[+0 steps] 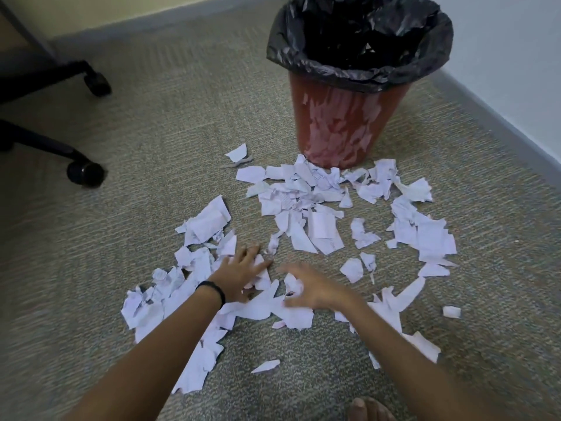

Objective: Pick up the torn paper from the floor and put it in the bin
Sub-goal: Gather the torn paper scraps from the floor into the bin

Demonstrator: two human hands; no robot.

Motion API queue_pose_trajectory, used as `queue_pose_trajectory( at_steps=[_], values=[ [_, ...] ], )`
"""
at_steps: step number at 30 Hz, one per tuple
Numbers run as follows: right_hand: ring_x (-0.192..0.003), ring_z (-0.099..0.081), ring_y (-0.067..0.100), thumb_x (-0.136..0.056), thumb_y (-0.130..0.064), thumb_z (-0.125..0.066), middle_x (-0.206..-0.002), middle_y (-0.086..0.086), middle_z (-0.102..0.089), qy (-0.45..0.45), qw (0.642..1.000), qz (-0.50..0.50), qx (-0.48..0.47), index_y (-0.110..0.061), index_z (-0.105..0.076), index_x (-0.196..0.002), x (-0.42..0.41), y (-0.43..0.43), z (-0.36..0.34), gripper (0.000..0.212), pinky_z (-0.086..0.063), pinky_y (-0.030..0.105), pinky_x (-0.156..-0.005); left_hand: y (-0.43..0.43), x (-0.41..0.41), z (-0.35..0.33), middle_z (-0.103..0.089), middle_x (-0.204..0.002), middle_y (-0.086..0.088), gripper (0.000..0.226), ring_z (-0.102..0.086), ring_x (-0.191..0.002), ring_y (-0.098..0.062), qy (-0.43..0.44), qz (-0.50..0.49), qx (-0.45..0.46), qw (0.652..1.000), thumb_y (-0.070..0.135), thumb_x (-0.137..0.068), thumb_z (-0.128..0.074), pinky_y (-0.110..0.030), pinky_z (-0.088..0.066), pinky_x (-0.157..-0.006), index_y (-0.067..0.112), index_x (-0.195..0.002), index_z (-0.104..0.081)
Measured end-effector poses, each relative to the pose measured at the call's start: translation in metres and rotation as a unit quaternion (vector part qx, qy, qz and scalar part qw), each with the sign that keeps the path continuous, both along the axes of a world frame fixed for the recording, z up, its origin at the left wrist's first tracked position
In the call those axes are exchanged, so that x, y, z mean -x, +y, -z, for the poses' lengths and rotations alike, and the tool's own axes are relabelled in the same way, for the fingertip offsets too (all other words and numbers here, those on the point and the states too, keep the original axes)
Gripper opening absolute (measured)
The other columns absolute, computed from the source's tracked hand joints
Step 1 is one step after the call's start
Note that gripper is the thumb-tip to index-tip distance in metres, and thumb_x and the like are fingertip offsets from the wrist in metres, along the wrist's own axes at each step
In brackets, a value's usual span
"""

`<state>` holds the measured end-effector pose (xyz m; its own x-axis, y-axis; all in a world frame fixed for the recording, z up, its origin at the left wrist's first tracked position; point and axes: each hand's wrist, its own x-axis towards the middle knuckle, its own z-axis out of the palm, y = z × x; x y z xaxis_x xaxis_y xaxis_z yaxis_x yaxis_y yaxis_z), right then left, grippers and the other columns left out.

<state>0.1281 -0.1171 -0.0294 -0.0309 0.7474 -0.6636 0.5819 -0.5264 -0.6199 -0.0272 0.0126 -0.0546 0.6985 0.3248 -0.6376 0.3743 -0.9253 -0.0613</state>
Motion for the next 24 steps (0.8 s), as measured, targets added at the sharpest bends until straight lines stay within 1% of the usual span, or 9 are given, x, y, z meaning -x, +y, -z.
queue_pose_trajectory(
  at_steps=[3,5,8,10,14,16,20,22,24],
  values=[
    [-0.142,0.009,0.042,-0.086,-0.024,-0.066,-0.156,0.013,0.009,-0.157,0.979,-0.127,0.005,-0.030,-0.019,-0.147,0.038,-0.007,0.021,0.078,-0.023,0.064,-0.108,0.005,0.008,0.000,0.013,-0.159,-0.007,0.094,0.001,-0.147,-0.032,0.000,0.029,0.014,0.999,0.043,-0.086,-0.061,-0.054,-0.020,-0.113,0.032,-0.150,0.006],
    [-0.141,0.006,0.046,-0.088,-0.013,-0.062,-0.155,0.017,0.011,-0.230,0.960,-0.160,-0.020,-0.029,-0.016,-0.147,0.051,-0.012,0.023,0.077,-0.030,0.063,-0.104,0.009,0.015,-0.002,0.014,-0.159,-0.005,0.095,0.003,-0.147,-0.029,-0.015,0.037,0.028,0.999,0.050,-0.086,-0.059,-0.055,-0.016,-0.115,0.037,-0.146,0.013],
    [-0.141,-0.004,0.048,-0.090,0.000,-0.053,-0.156,0.019,0.012,-0.288,0.936,-0.188,-0.072,-0.034,-0.003,-0.149,0.051,-0.018,0.022,0.085,-0.045,0.052,-0.095,0.020,0.025,-0.007,0.017,-0.158,-0.002,0.108,0.006,-0.148,-0.025,-0.032,0.073,0.011,0.997,0.065,-0.080,-0.053,-0.057,-0.008,-0.116,0.046,-0.129,0.041],
    [-0.140,-0.010,0.048,-0.090,0.004,-0.050,-0.156,0.019,0.012,-0.295,0.922,-0.230,-0.098,-0.036,0.002,-0.149,0.051,-0.019,0.021,0.087,-0.049,0.047,-0.086,0.025,0.036,-0.013,0.020,-0.157,-0.003,0.116,0.008,-0.147,-0.026,-0.013,0.088,-0.008,0.996,0.066,-0.076,-0.059,-0.056,-0.006,-0.117,0.041,-0.132,0.039],
    [-0.139,-0.012,0.048,-0.089,0.008,-0.047,-0.157,0.017,0.007,-0.287,0.917,-0.254,-0.109,-0.028,-0.019,-0.147,0.056,-0.016,0.018,0.074,-0.048,0.046,-0.085,0.027,0.053,-0.016,0.029,-0.154,-0.009,0.136,0.004,-0.147,-0.030,0.044,0.106,-0.037,0.993,0.047,-0.073,-0.074,-0.052,-0.017,-0.117,0.041,-0.116,0.055],
    [-0.136,-0.020,0.044,-0.083,0.010,-0.054,-0.154,0.021,-0.006,-0.289,0.921,-0.238,-0.105,-0.017,-0.032,-0.139,0.058,-0.013,0.014,0.066,-0.048,0.045,-0.085,0.024,0.053,-0.016,0.029,-0.153,-0.012,0.140,0.003,-0.147,-0.030,0.037,0.115,-0.034,0.992,0.036,-0.075,-0.076,-0.049,-0.021,-0.116,0.042,-0.110,0.059],
    [-0.126,-0.033,0.038,-0.074,0.010,-0.065,-0.141,0.022,-0.024,-0.298,0.920,-0.233,-0.102,-0.012,-0.037,-0.131,0.060,-0.010,0.010,0.067,-0.048,0.040,-0.082,0.010,0.039,-0.022,0.026,-0.154,-0.013,0.117,-0.012,-0.144,-0.029,-0.021,0.133,-0.014,0.991,-0.008,-0.082,-0.056,-0.039,-0.038,-0.104,0.038,-0.135,0.038],
    [-0.125,-0.035,0.038,-0.075,0.009,-0.064,-0.146,0.024,-0.018,-0.296,0.920,-0.232,-0.108,-0.015,-0.033,-0.136,0.058,-0.011,0.011,0.072,-0.048,0.042,-0.084,0.001,0.028,-0.027,0.024,-0.156,-0.011,0.105,-0.025,-0.137,-0.030,-0.033,0.133,-0.002,0.991,-0.022,-0.079,-0.038,-0.034,-0.043,-0.091,0.035,-0.146,0.019],
    [-0.125,-0.036,0.039,-0.074,0.008,-0.066,-0.151,0.025,-0.007,-0.293,0.920,-0.233,-0.116,-0.019,-0.027,-0.141,0.056,-0.012,0.015,0.082,-0.049,0.044,-0.085,-0.003,0.017,-0.025,0.022,-0.156,-0.009,0.103,-0.034,-0.128,-0.030,-0.040,0.138,0.002,0.990,-0.024,-0.077,-0.036,-0.032,-0.043,-0.080,0.033,-0.148,0.012]
  ],
)
